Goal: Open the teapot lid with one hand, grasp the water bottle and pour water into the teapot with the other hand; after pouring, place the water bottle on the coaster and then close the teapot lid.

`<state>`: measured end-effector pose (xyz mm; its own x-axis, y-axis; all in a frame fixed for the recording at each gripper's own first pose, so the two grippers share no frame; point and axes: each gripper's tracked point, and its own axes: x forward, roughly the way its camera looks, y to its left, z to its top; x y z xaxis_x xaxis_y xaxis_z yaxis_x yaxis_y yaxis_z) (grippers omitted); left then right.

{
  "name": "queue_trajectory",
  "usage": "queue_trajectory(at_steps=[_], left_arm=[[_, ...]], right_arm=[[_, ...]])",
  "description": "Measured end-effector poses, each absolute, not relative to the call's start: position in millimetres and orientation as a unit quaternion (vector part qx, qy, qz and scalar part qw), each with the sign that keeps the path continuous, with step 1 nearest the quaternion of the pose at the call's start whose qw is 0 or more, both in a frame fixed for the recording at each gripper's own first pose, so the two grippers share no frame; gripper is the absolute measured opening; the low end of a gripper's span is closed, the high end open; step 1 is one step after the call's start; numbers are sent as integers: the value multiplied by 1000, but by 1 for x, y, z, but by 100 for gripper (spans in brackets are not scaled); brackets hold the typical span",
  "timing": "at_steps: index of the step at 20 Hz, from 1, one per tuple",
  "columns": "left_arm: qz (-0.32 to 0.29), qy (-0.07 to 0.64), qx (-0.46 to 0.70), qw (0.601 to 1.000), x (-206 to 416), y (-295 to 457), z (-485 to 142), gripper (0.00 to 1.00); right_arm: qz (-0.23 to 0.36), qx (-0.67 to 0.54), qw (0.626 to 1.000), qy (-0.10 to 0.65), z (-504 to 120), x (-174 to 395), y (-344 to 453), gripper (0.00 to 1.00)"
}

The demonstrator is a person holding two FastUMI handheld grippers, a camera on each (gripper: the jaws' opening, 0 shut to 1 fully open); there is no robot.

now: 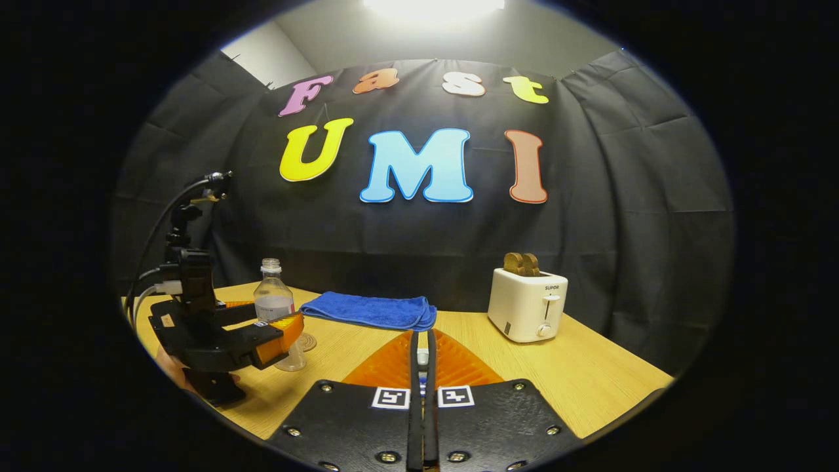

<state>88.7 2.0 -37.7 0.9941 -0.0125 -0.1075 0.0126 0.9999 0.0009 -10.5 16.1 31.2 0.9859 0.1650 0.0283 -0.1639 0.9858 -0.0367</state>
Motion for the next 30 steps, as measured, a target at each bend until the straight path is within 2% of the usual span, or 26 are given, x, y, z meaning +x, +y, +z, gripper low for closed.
queue_trajectory(at_steps=[5,7,8,17,24,30], left_arm=[[-18,42,-1,999,97,-5,-33,99],[-22,42,0,999,98,-5,-33,89],[-23,42,-1,999,99,-5,-33,87],[-33,34,38,998,98,-14,-15,84],[-59,28,172,983,101,-41,6,84],[-66,29,306,949,110,-63,6,84]], right_arm=[[82,-15,996,-12,27,-15,13,1],[82,-14,996,-12,26,-18,11,1],[81,-13,997,-12,27,-19,9,1],[101,6,995,5,16,-61,10,1],[120,35,992,26,0,-93,10,1],[103,36,994,30,-6,-114,-4,1]])
